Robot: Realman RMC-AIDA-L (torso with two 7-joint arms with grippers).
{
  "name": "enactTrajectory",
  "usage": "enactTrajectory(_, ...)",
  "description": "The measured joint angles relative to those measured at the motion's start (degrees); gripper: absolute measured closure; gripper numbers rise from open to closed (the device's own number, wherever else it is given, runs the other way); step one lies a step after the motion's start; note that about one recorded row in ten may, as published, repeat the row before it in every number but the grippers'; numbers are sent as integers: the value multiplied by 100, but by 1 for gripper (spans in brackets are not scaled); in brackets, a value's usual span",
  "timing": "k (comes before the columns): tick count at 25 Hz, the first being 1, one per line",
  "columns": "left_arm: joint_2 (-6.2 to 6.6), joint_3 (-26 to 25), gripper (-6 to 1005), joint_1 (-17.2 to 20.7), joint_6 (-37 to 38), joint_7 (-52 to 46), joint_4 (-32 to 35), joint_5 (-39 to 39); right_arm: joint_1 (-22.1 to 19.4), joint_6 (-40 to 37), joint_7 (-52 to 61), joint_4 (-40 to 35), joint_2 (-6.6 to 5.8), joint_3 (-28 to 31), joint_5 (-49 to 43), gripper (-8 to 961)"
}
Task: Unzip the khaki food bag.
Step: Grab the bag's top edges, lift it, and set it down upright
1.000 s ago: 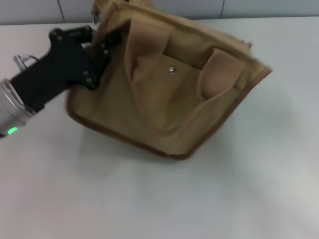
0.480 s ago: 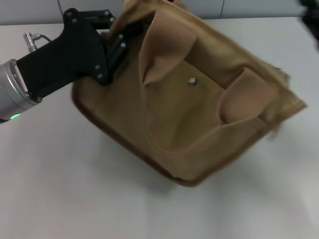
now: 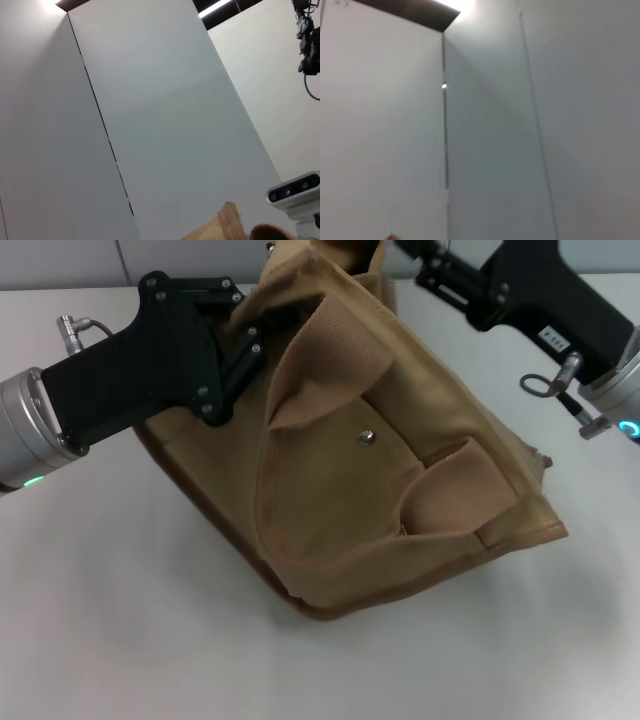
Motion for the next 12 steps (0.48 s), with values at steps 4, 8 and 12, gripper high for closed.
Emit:
enactTrajectory(4,-6,85,923,-1,-14,93,40,6,7,30,35,16,3,-129,2,114)
enactTrajectory(8,-10,159,923,-2,-46,197,47,2,15,91,232,-25,3,-397,5,114)
enactTrajectory(12,-17,215,923,-26,-77,224,68,2,21,300,511,-157,2,-703,8,114)
